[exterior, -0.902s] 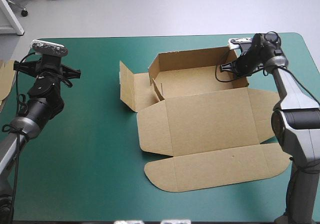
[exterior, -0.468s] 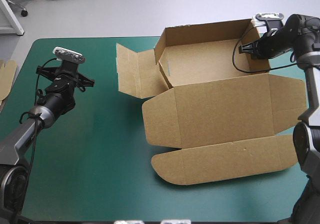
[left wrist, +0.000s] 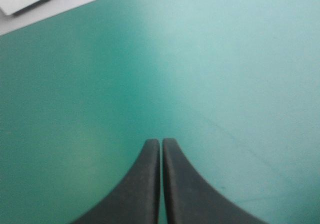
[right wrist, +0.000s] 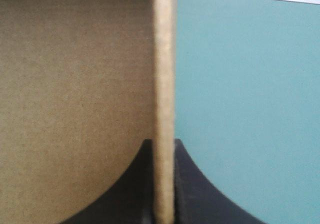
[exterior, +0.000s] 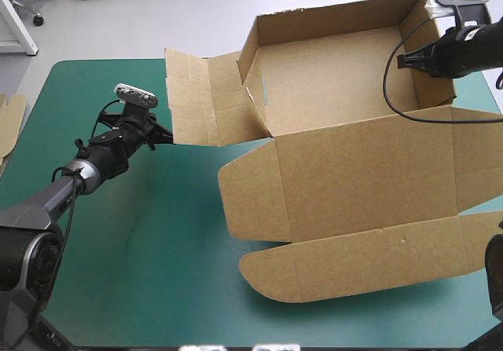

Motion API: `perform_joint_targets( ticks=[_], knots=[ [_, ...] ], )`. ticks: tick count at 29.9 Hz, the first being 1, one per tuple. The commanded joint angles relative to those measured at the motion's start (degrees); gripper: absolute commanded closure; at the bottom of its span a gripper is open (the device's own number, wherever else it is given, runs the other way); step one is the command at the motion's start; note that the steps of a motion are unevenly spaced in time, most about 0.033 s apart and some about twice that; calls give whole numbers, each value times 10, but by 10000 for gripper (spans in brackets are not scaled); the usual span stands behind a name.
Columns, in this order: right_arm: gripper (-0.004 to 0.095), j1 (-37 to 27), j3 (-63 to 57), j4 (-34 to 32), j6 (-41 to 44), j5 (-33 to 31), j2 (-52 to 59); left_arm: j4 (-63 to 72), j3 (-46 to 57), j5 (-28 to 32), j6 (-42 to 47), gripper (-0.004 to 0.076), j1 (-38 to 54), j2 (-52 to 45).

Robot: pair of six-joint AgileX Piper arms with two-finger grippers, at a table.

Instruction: Fold the box

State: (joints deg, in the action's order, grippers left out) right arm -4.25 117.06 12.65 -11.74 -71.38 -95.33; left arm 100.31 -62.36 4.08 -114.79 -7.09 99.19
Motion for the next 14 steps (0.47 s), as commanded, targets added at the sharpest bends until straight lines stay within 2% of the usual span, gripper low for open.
perform_joint_targets(
  ticks=[1, 6, 11, 14],
  knots=[
    [936, -6, 17, 21, 4, 4, 53, 37, -15, -74, 52, 719, -2, -1],
    [936, -6, 17, 19, 8, 7, 74, 37, -15, -146, 159, 719, -2, 10],
    [941, -6, 17, 24, 13, 1, 75, 37, -15, -270, 273, 719, -2, 10],
    [942, -6, 17, 38, 13, 0, 77, 37, -15, -364, 318, 719, -2, 10]
  ],
)
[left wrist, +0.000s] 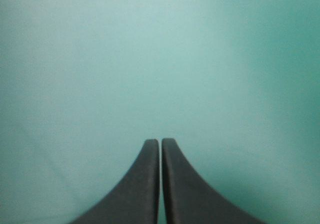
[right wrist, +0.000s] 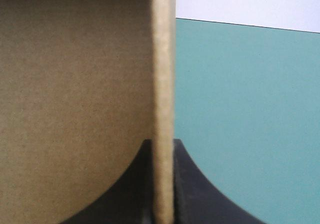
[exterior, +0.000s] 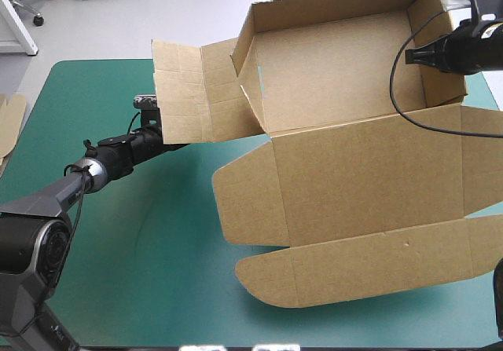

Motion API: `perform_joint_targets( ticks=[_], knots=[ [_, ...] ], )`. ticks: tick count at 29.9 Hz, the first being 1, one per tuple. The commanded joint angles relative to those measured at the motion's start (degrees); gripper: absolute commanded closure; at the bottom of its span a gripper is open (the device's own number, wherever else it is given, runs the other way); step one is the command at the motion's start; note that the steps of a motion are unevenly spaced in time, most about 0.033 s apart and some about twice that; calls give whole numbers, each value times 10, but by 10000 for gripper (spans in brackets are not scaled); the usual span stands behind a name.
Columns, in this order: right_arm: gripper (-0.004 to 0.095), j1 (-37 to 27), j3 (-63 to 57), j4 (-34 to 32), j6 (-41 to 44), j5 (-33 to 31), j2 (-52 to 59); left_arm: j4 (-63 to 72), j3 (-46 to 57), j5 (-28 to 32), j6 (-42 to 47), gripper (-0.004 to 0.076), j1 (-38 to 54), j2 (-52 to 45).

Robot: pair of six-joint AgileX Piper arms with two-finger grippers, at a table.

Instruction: Fold the box

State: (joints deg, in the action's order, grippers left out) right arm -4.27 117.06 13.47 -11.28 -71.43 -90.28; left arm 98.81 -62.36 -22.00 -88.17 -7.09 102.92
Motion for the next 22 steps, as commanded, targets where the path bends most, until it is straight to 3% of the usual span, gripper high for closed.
perform_joint_targets(
  ticks=[1, 6, 12, 17, 22],
  knots=[
    [941, -6, 17, 30, 8, 1, 28, 52, -15, -134, 59, 719, -2, -28],
    [942, -14, 17, 36, 11, 2, 29, 52, -15, -201, 64, 724, -2, -28],
    [942, -65, 17, 121, 1, 5, 31, 52, -16, -201, 93, 726, -2, -28],
    [942, -75, 15, 116, 0, 5, 33, 52, -42, -179, 167, 725, 17, -28],
    [942, -73, 15, 139, -2, 10, 33, 52, -84, -206, 180, 725, 32, -28]
  ],
)
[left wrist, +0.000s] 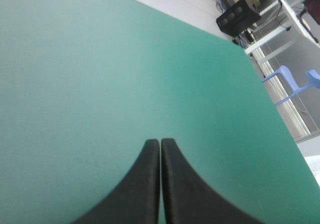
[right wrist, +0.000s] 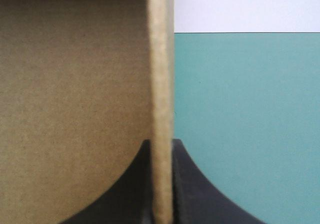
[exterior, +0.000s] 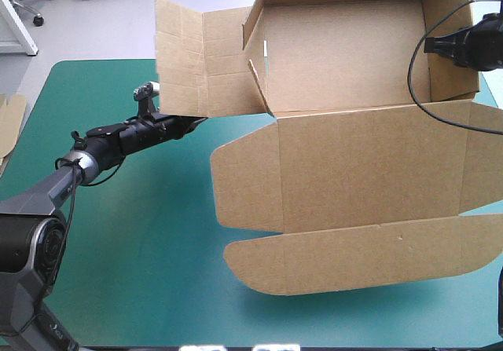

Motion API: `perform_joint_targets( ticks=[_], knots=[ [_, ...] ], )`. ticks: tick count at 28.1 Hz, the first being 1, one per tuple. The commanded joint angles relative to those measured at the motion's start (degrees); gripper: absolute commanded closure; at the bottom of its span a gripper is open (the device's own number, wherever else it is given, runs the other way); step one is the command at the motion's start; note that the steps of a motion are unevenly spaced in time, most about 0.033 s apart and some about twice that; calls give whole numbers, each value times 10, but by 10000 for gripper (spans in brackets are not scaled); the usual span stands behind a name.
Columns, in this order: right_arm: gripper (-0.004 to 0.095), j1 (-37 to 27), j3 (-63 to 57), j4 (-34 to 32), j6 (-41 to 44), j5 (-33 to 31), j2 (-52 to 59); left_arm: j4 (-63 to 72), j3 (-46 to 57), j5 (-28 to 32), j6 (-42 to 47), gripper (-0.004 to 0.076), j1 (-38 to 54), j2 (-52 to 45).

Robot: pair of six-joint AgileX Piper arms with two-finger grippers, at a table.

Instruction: Fold the box

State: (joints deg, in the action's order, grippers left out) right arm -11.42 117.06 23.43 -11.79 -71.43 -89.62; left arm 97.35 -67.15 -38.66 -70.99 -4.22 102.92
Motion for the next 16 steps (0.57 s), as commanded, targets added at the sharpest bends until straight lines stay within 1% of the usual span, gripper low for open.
perform_joint_targets(
  ticks=[1, 3, 5, 9, 13, 16],
  knots=[
    [942, -2, 15, 41, 3, 9, 26, 67, -42, -40, 4, 725, 3, -28],
    [942, -2, 15, 53, 3, 5, 26, 67, -51, -40, -8, 726, 3, -28],
    [941, -2, 15, 64, 0, 2, 26, 67, -56, -41, 7, 726, 3, -28],
    [941, -1, 11, 68, 0, 1, 26, 67, -60, -87, 17, 725, 3, -28],
    [940, -1, -36, 93, -17, 1, 26, 67, -66, -90, 39, 726, 3, -28],
    [939, 12, -66, 85, -30, 8, 27, 67, -66, -111, 44, 725, 3, -28]
  ],
)
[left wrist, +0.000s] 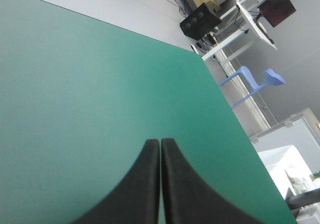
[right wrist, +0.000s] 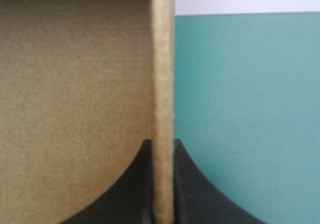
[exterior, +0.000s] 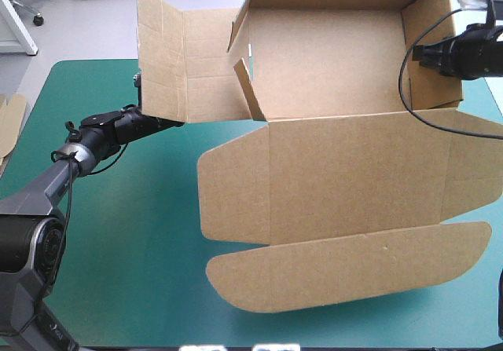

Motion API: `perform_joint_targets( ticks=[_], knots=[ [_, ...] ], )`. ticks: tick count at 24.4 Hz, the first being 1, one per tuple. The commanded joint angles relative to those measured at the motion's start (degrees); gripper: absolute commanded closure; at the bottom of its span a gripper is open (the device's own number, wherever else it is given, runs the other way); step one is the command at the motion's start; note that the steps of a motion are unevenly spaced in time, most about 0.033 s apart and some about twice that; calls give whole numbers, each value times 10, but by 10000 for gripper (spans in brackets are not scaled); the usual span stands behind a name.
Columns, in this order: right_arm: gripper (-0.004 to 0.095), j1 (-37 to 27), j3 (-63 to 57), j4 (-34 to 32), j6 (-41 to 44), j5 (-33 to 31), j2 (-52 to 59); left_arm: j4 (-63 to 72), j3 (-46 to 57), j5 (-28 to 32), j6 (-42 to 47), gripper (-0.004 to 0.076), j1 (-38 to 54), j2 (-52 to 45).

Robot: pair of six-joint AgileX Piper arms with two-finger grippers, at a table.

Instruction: Fold the box

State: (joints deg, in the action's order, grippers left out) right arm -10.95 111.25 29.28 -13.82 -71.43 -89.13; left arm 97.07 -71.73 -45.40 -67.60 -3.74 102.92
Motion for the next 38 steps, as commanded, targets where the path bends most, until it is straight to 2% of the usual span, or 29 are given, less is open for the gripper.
perform_joint_targets(
  ticks=[1, 6, 9, 14, 21, 28, 38],
  knots=[
    [939, 9, -11, 23, -10, 10, 22, 70, -21, -59, 10, 725, -2, -28],
    [939, 47, -18, -13, -8, 22, 13, 70, -36, -144, 27, 726, -2, -26],
    [939, 56, -18, -34, 1, 40, 1, 70, -39, -234, 31, 726, -2, -26],
    [940, 56, -18, -50, 6, 61, -19, 66, -40, -289, 38, 726, -2, -26],
    [940, 56, -18, -45, 10, 67, -37, 70, -87, -287, 44, 726, -2, -26],
    [940, 56, -18, -34, 10, 74, -39, 52, -155, -248, 57, 726, -2, -26],
    [940, 56, -18, -33, 10, 90, -39, 64, -158, -256, 53, 726, -16, -26]
  ],
)
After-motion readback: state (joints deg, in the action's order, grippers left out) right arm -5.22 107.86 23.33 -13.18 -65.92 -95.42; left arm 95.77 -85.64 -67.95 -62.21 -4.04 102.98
